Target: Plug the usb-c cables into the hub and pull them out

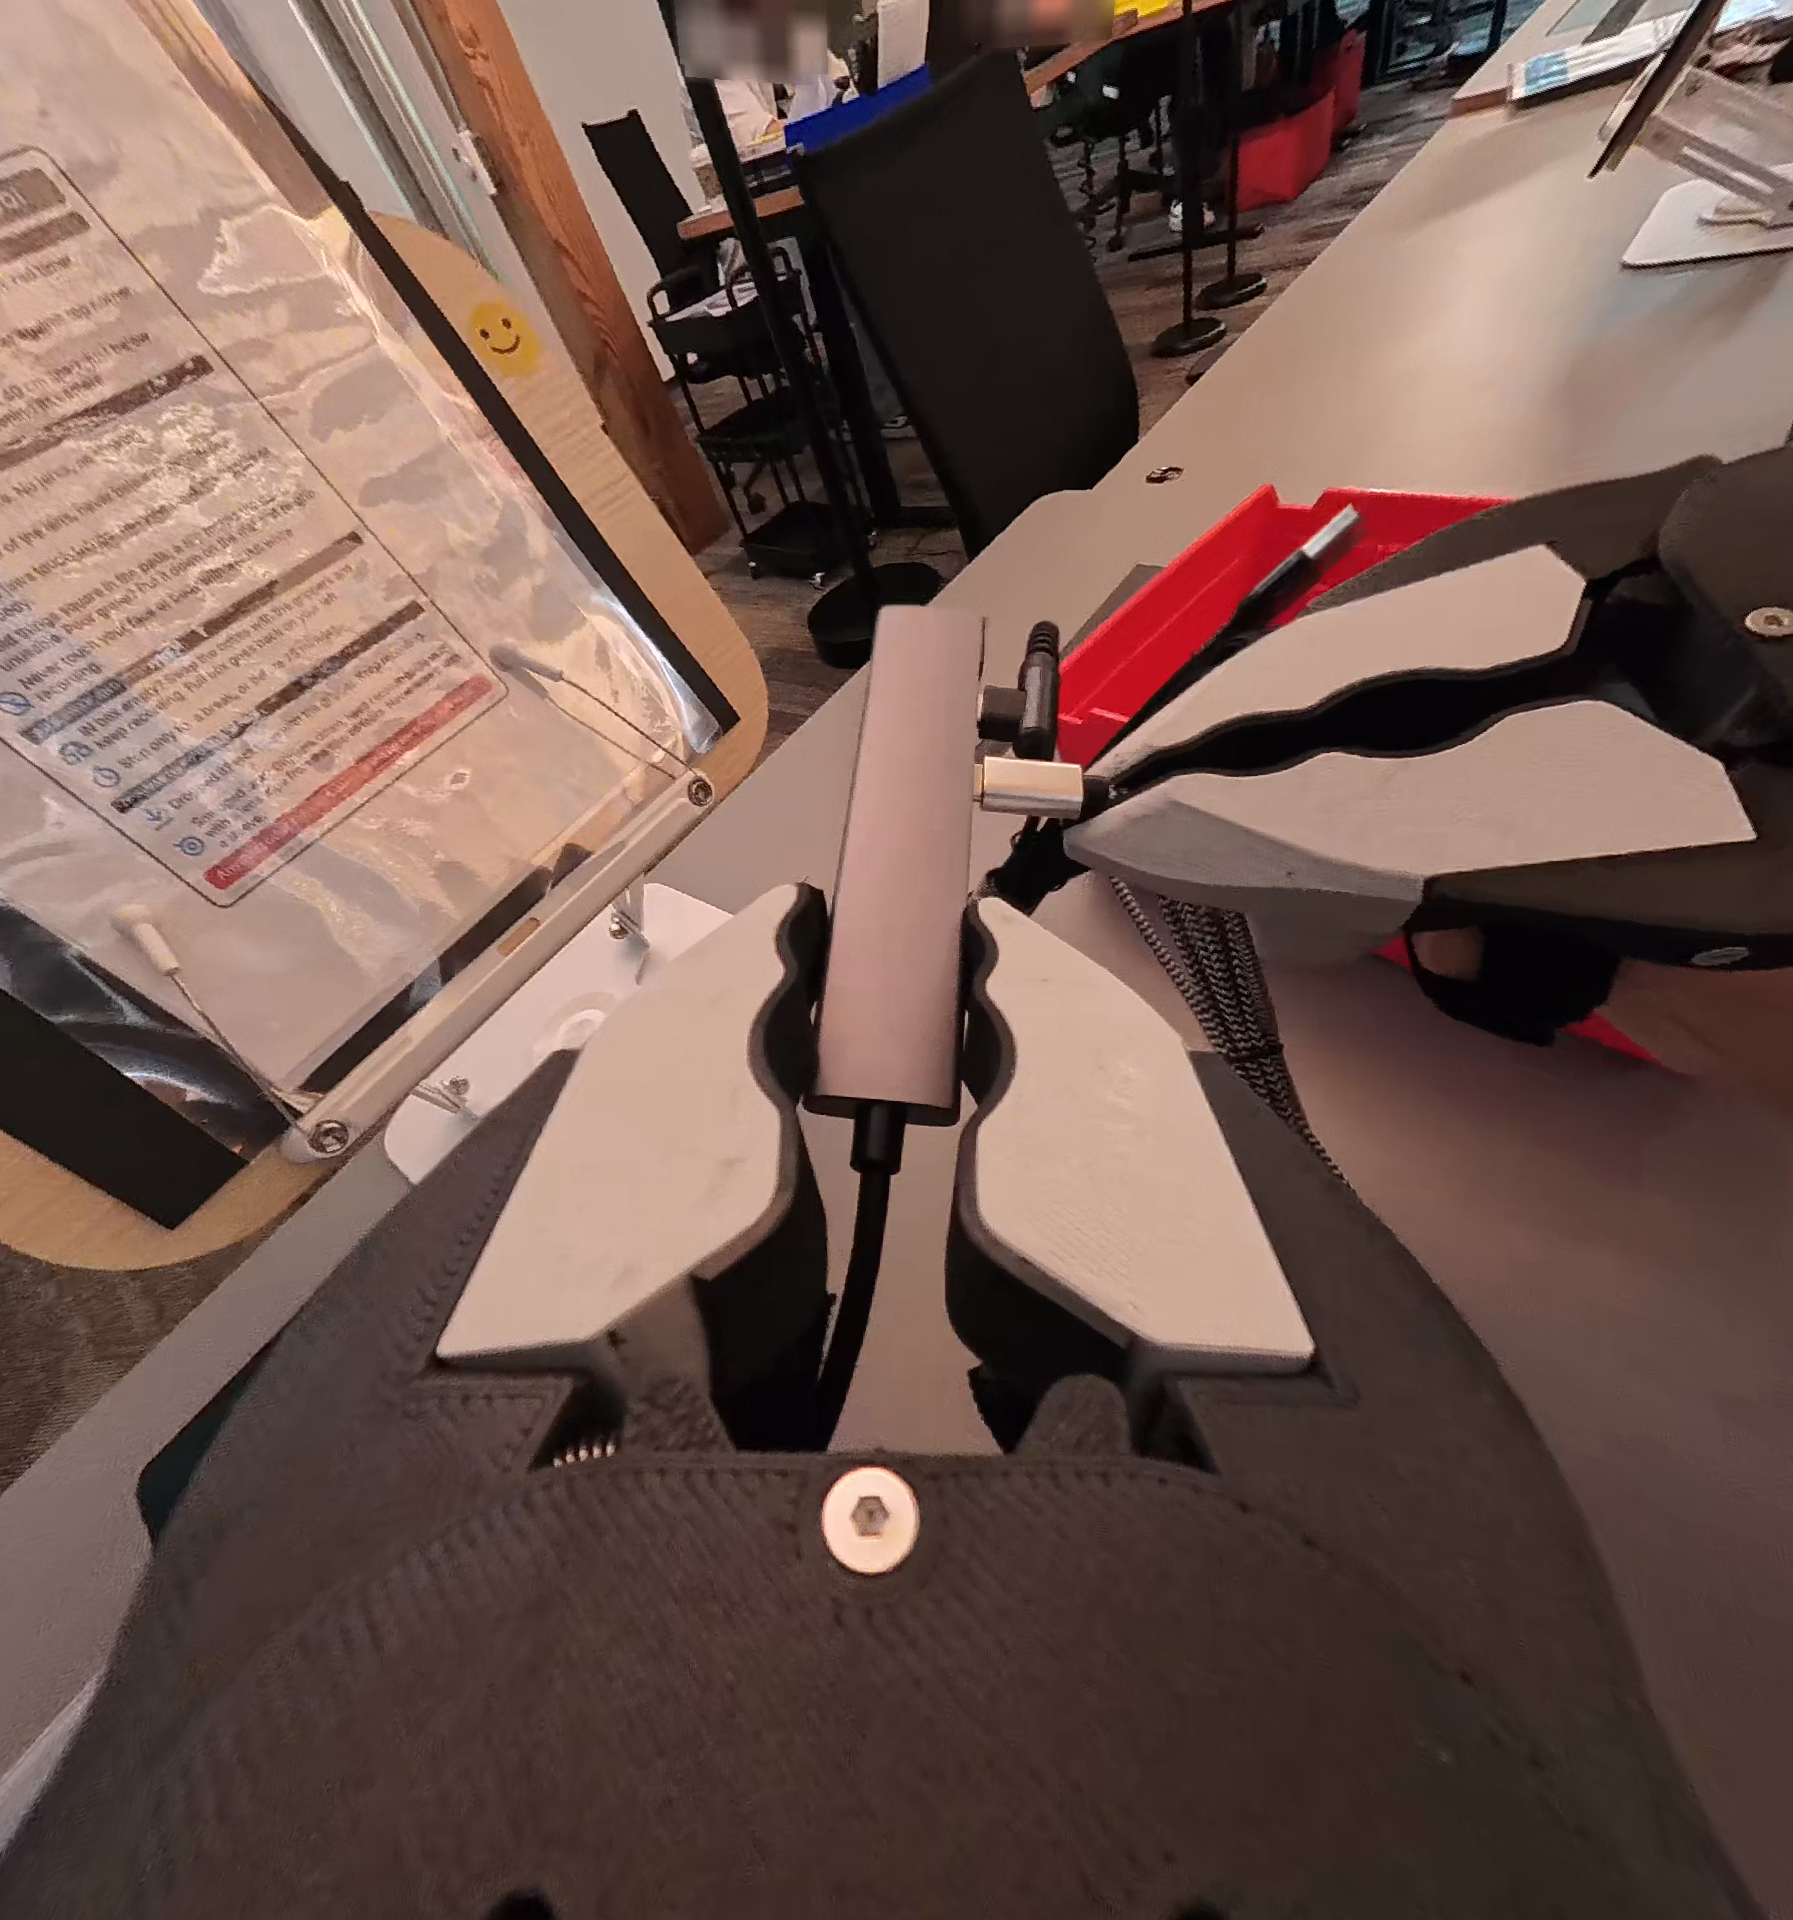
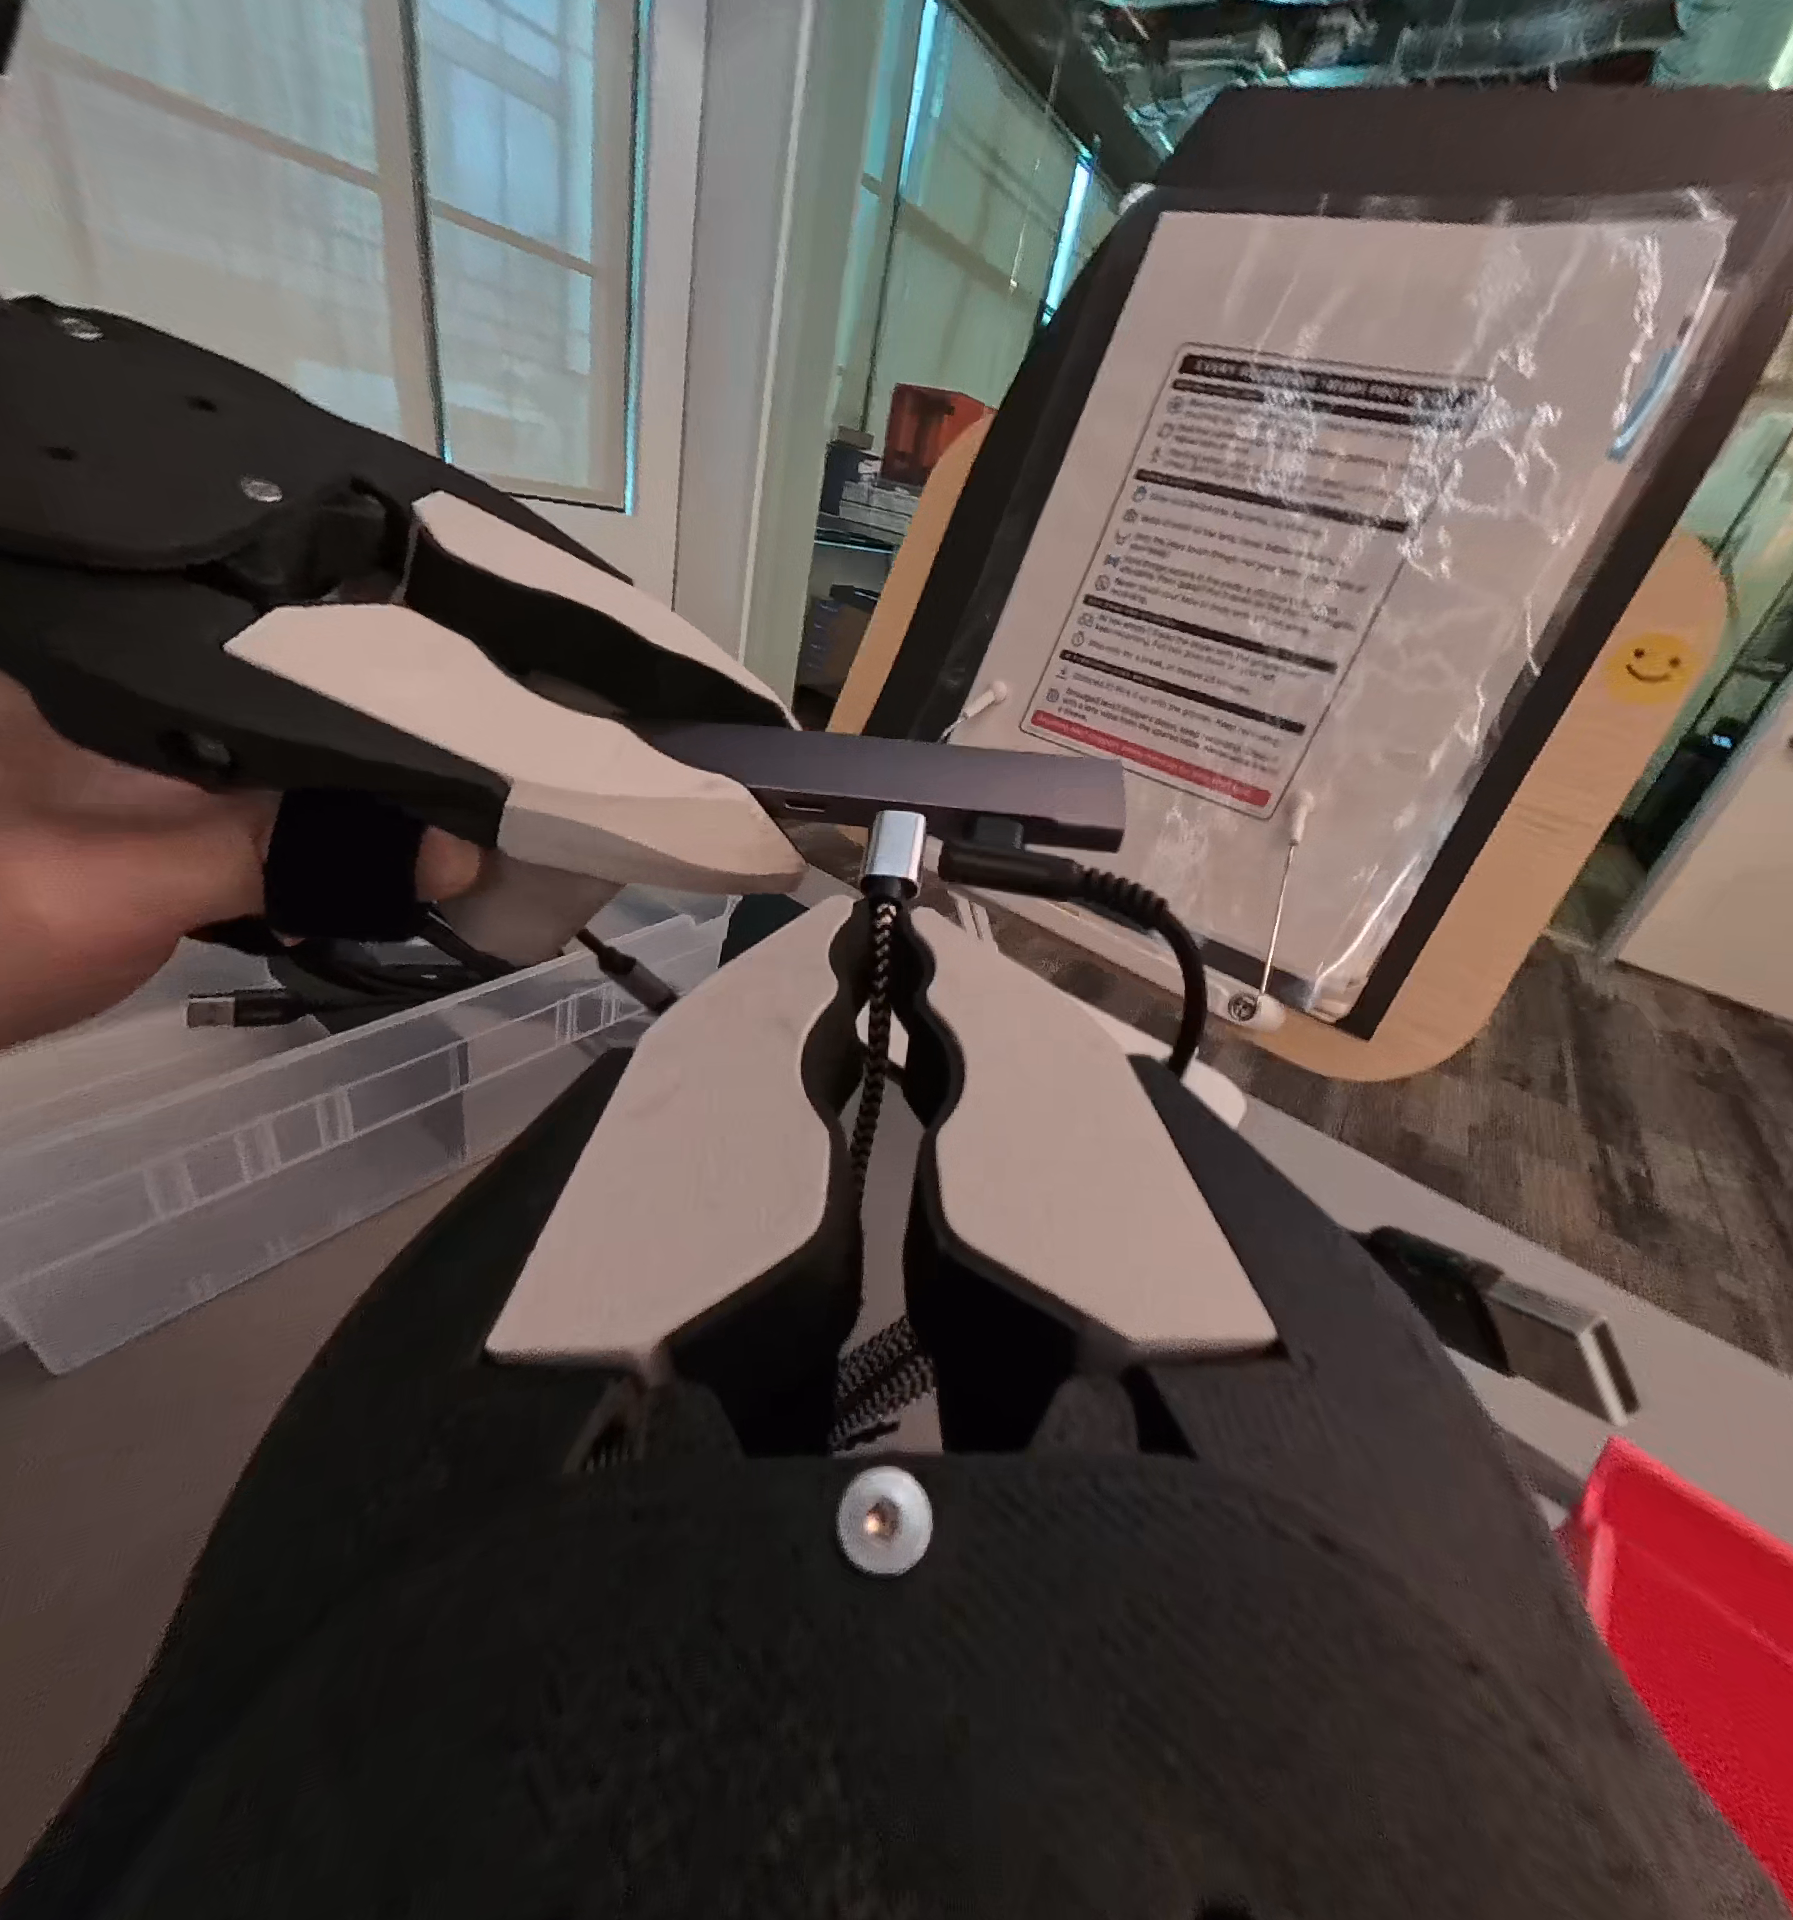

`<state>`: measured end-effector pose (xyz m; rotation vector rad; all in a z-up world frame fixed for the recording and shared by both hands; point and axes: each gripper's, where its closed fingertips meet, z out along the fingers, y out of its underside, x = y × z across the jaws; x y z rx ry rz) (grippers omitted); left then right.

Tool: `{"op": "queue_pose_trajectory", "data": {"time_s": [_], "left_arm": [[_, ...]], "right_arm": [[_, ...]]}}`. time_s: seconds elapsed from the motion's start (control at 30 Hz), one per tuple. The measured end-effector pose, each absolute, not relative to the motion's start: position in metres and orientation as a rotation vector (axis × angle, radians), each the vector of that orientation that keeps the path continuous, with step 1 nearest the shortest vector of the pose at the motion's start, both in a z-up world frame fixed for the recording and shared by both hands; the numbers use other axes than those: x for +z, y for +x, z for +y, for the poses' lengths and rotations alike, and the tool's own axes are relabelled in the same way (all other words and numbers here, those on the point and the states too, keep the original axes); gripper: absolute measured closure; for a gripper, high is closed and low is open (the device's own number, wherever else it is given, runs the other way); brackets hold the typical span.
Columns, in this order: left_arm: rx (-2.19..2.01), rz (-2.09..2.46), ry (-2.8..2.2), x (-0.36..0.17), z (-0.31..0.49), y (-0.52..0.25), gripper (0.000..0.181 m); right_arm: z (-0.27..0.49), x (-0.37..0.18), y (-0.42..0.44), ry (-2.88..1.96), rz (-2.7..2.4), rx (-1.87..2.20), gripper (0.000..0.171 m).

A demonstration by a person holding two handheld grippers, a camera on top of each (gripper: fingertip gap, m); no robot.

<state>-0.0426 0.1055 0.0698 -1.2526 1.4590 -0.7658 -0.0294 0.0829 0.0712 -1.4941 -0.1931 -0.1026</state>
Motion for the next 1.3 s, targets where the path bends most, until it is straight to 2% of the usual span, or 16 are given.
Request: {"op": "queue_pose_trajectory", "data": {"time_s": [0.2,0.57,0.77,0.93,1.07,1.3], "left_arm": [[-0.698,1.455,-1.247,0.066,0.109,-0.040,0.157],[-0.714,1.461,-1.210,0.072,0.105,-0.041,0.157],[-0.860,1.462,-1.257,0.076,0.101,-0.044,0.158],[-0.740,1.460,-1.146,0.081,0.092,-0.044,0.158],[-0.684,1.378,-1.099,0.089,0.084,-0.044,0.159],[-0.787,1.347,-1.147,0.091,0.078,-0.045,0.158]], "right_arm": [[0.085,0.066,-0.027,-1.533,-0.071,-0.072,0.167],[0.081,0.072,-0.030,-1.508,-0.175,-0.027,0.168],[0.078,0.078,-0.034,-1.469,-0.156,-0.130,0.168],[0.070,0.083,-0.032,-1.428,-0.220,-0.219,0.166],[0.066,0.093,-0.031,-1.374,-0.204,-0.234,0.146],[0.059,0.101,-0.029,-1.315,-0.169,-0.262,0.155]]}}
